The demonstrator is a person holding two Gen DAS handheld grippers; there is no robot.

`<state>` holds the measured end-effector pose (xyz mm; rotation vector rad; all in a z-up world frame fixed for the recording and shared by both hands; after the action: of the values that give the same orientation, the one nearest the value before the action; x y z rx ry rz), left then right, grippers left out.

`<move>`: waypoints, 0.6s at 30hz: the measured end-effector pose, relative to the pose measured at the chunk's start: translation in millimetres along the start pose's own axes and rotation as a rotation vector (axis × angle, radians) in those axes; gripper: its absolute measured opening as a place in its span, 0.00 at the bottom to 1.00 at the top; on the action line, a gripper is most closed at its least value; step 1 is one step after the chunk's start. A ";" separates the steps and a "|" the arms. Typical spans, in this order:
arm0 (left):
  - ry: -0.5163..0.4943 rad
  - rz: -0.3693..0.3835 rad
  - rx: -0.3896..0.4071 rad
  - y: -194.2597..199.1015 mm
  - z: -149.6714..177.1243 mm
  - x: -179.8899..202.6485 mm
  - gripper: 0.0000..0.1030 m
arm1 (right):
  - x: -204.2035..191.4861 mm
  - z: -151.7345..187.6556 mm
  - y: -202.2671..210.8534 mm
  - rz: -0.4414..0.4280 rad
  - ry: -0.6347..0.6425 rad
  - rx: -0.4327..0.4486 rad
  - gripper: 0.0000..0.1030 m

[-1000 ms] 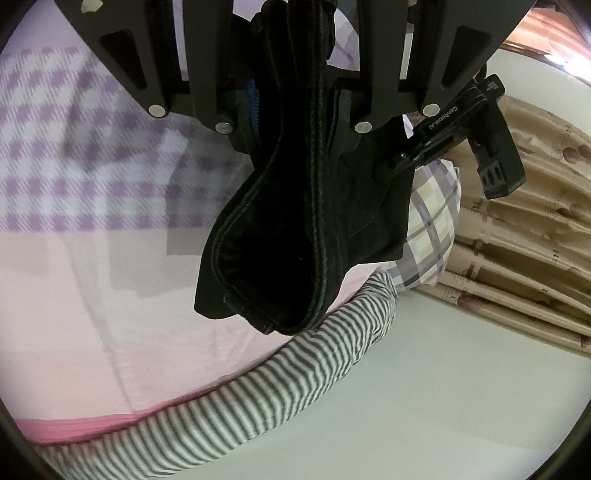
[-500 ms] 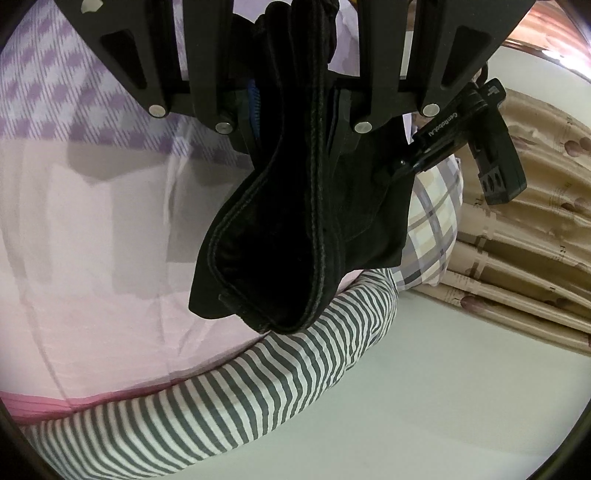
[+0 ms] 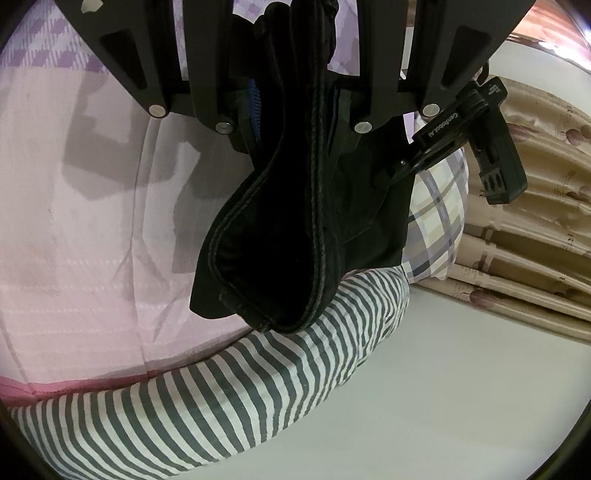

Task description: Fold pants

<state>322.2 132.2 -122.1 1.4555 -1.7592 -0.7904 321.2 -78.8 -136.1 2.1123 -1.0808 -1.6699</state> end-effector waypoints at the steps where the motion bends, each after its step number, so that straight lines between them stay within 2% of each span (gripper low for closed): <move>1: 0.001 0.000 -0.006 -4.0 0.2 -1.4 0.22 | 0.9 -0.3 -1.3 0.003 -0.001 -0.001 0.26; 9: -0.009 -0.024 -0.029 -24.0 4.7 -8.8 0.24 | 21.1 -3.3 -10.3 0.020 -0.044 0.005 0.26; 15: -0.007 -0.038 -0.034 -35.0 7.1 -14.8 0.31 | 33.5 -2.2 -14.0 0.077 -0.029 0.006 0.27; 18: -0.004 -0.045 -0.034 -36.8 7.4 -16.7 0.35 | 38.5 -0.6 -15.9 0.109 -0.021 0.008 0.32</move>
<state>338.2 142.2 -158.6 1.4762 -1.7130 -0.8425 330.9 -93.8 -173.8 2.0070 -1.1883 -1.6428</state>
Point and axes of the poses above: each gripper's, at about its wrist camera, not at the fingertips, and y roughly against the way its jaws point, x to its right, z to its underside, the point moved 9 cm from there along -y, roughly the way its jaws point, and after that the axes turned 6 degrees about x, right-handed, at the moved point
